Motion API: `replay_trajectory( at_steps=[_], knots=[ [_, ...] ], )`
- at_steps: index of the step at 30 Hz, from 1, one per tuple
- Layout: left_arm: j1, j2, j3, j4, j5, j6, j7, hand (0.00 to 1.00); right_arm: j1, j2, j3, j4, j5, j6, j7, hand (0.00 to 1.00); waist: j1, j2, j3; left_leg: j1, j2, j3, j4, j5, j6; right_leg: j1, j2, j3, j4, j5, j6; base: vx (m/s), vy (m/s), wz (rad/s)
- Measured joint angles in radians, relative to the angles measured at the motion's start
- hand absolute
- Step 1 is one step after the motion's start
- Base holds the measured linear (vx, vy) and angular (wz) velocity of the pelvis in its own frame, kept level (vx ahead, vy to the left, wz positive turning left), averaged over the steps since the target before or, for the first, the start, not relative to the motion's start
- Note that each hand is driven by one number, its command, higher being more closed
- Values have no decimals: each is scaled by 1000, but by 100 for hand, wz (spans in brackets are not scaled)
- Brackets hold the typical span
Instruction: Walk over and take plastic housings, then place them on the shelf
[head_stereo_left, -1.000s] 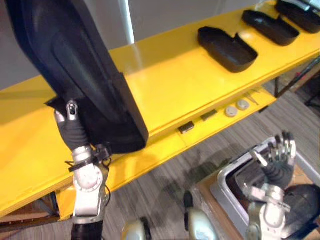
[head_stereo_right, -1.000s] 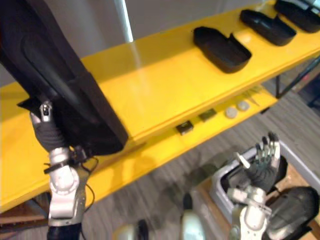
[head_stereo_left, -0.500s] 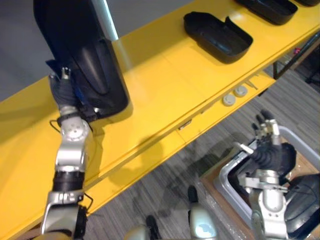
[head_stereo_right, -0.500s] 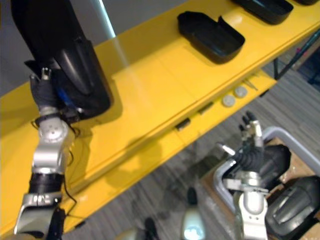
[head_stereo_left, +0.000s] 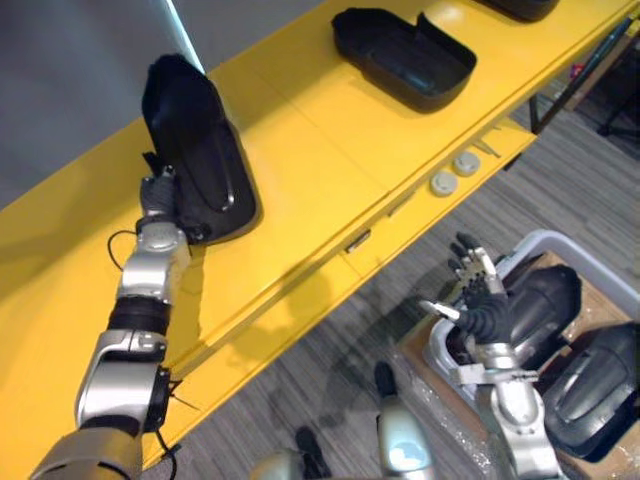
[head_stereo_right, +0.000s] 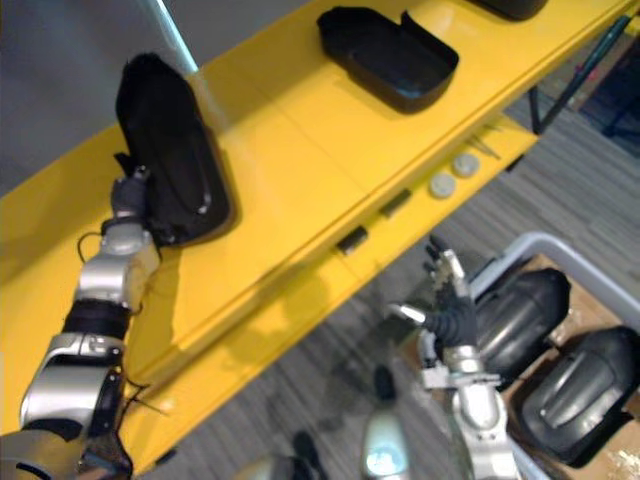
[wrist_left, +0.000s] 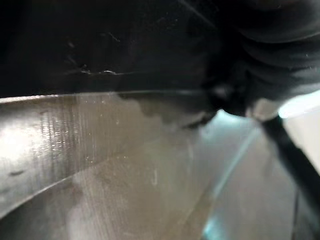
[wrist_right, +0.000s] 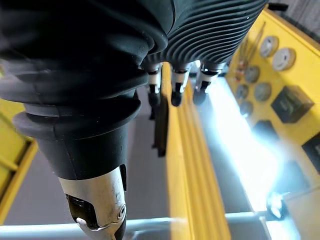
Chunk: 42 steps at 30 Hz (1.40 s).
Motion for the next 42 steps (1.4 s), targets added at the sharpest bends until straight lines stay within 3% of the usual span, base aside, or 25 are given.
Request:
replay_trajectory(
  at_steps=[8,9,28,38,42],
  knots=[
    [-78,20,5,20,12,33,23,100,-16,1,21,0,22,9,-36,0,1,-11,28,-40,39,55,27,-40,9,-63,38,25,31,12,-13,-69,-19,-10],
    [-88,24,5,32,11,37,23,0,-14,1,22,0,24,9,-35,0,-2,-12,31,-39,40,62,29,-46,10,-68,39,27,36,12,-12,-65,10,-15],
    [-153,39,13,109,1,46,46,0,8,-14,78,-2,61,7,-41,0,1,-18,48,-53,40,104,42,-61,21,-113,37,46,88,12,-10,-26,2,-3],
    [-139,38,57,148,6,42,251,0,38,-20,114,-2,61,4,-66,0,-18,-12,43,-26,31,101,13,-31,12,-91,31,38,82,12,-11,1,-3,1],
    [-102,39,108,149,2,-6,343,0,58,-31,136,-1,61,3,-66,0,-30,-8,40,-17,24,98,-20,-6,12,-89,27,30,80,12,-12,-4,-20,8]
  ],
)
